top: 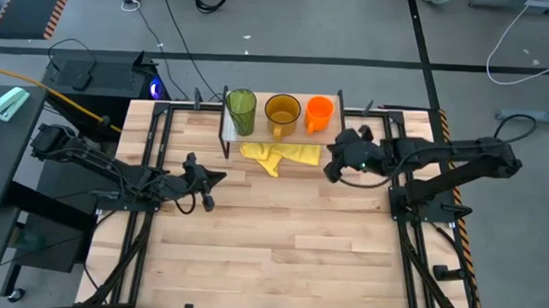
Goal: Stack small to large cups/mugs on shelf
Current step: Put the orange mug on the shelf
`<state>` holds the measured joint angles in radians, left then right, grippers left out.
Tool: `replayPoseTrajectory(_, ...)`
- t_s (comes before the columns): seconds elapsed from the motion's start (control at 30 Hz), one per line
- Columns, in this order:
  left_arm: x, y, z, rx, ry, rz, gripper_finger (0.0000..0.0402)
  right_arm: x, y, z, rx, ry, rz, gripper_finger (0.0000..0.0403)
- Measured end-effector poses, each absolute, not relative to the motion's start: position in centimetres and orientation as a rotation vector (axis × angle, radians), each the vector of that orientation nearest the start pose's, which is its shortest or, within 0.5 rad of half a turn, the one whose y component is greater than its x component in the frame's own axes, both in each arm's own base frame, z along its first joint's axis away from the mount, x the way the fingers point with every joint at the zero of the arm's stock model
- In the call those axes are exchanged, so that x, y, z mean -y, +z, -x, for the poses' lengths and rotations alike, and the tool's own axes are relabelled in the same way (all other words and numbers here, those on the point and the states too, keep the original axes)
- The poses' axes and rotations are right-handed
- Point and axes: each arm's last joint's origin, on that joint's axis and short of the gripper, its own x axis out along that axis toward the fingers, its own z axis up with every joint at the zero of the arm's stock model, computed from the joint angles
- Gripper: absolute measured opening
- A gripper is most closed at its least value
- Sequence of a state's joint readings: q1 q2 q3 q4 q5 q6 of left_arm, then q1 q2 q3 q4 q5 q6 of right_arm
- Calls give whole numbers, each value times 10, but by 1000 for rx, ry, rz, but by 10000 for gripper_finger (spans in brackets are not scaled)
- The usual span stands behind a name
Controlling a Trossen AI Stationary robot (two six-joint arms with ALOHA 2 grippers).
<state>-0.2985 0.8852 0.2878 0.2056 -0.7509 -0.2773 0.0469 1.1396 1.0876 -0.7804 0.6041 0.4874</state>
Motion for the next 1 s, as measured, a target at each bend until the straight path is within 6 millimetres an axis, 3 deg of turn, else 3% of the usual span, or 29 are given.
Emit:
replayPoseTrajectory(0.13,31,186,-170,-273,491,71,35,5,307,-230,-497,-679,-259,3)
replayPoseTrajectory(0.3,31,186,-170,-273,491,66,33,2,299,-248,-494,-546,-200,2)
replayPoseTrajectory(0.63,31,186,-170,-272,492,73,23,6,313,-249,-444,-551,-177,4)
replayPoseTrajectory(1.0,31,186,-170,-272,492,71,36,38,319,-252,-364,-659,-201,2)
